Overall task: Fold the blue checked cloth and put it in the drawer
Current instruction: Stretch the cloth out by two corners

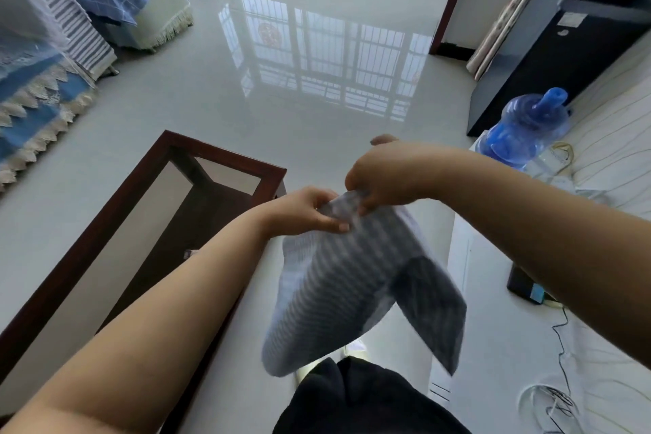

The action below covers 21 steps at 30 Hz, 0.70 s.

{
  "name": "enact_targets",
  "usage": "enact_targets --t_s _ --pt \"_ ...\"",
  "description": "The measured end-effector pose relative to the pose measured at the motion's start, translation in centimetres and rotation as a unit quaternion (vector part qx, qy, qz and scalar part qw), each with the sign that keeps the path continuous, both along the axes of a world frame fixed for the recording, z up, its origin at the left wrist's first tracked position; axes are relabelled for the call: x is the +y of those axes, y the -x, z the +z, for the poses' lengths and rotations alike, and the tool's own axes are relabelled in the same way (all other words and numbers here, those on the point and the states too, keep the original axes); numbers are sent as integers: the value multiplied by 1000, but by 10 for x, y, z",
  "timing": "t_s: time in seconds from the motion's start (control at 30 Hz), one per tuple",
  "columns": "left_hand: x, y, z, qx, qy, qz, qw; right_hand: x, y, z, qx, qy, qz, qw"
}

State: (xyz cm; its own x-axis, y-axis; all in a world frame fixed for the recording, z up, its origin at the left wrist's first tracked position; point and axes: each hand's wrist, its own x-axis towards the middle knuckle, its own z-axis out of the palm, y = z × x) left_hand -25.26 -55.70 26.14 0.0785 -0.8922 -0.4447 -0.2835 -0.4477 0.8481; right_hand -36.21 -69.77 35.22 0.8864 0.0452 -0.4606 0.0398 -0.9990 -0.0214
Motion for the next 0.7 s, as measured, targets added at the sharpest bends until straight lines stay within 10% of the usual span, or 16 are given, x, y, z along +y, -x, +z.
enact_targets --t_s 0.23,0.7 --pt "4 38 -17 -369 88 21 925 7 10 -1 1 123 135 983" --pt "-20 16 -29 -406 88 37 909 -14 11 -3 -179 84 190 962"
